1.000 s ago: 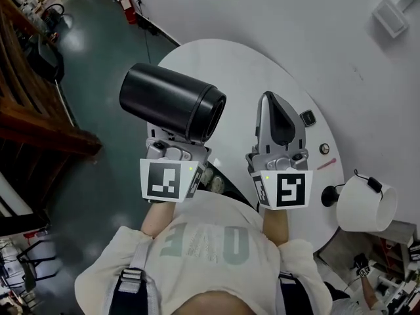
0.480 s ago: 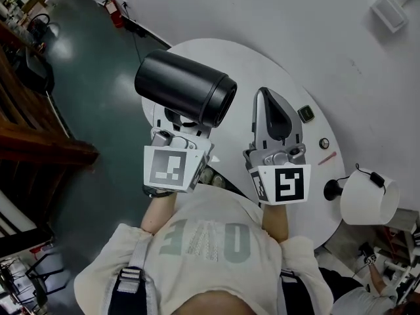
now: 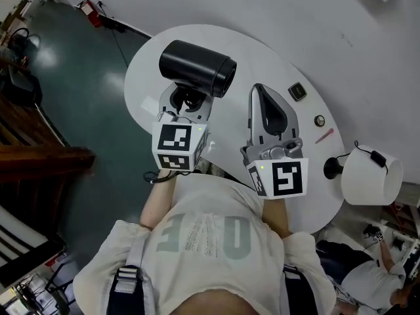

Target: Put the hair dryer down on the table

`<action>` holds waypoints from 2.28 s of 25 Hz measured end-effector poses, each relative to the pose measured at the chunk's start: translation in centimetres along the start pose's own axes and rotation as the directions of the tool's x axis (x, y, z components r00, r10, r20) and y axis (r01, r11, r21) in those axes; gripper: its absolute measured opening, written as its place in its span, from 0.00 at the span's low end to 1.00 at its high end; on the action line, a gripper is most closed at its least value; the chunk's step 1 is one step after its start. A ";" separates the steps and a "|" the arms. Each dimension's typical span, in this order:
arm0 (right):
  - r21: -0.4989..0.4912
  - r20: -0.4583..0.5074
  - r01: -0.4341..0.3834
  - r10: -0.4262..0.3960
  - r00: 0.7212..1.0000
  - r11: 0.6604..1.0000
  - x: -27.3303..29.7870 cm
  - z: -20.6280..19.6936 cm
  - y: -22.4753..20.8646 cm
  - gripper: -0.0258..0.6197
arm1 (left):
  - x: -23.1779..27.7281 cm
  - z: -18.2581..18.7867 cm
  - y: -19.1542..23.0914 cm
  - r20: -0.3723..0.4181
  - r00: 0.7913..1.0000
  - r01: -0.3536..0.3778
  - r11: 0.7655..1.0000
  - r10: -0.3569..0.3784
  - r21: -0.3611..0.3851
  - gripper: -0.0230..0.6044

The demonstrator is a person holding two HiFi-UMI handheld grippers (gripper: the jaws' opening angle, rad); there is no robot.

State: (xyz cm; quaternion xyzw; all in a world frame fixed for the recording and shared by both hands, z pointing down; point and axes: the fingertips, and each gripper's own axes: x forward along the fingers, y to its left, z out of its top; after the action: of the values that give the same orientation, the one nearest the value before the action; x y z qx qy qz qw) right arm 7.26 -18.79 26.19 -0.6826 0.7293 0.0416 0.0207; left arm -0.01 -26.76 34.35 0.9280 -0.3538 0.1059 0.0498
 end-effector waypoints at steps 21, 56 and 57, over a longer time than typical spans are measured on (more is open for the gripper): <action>0.031 -0.155 0.135 -0.129 0.980 0.990 -3.0 -5.7 -4.5 0.05 | 5.9 -18.5 -4.4 -0.449 0.887 0.112 0.994 -0.109 -0.018 0.37; 0.064 -0.214 0.108 -0.092 0.973 0.992 -2.3 -7.7 -3.1 0.05 | 5.0 -28.7 -5.2 -0.765 0.634 0.156 0.988 -0.114 -0.017 0.37; 0.062 -0.214 0.104 -0.089 0.973 0.993 -2.3 -7.7 -3.0 0.05 | 5.0 -28.7 -5.2 -0.769 0.629 0.159 0.987 -0.111 -0.012 0.37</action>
State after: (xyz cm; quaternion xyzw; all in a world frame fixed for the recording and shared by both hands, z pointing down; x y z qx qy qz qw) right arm 10.63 -17.39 33.99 -0.7167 0.6943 -0.0586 -0.0296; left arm 2.45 -21.30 63.37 0.8201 -0.2255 0.4953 0.1765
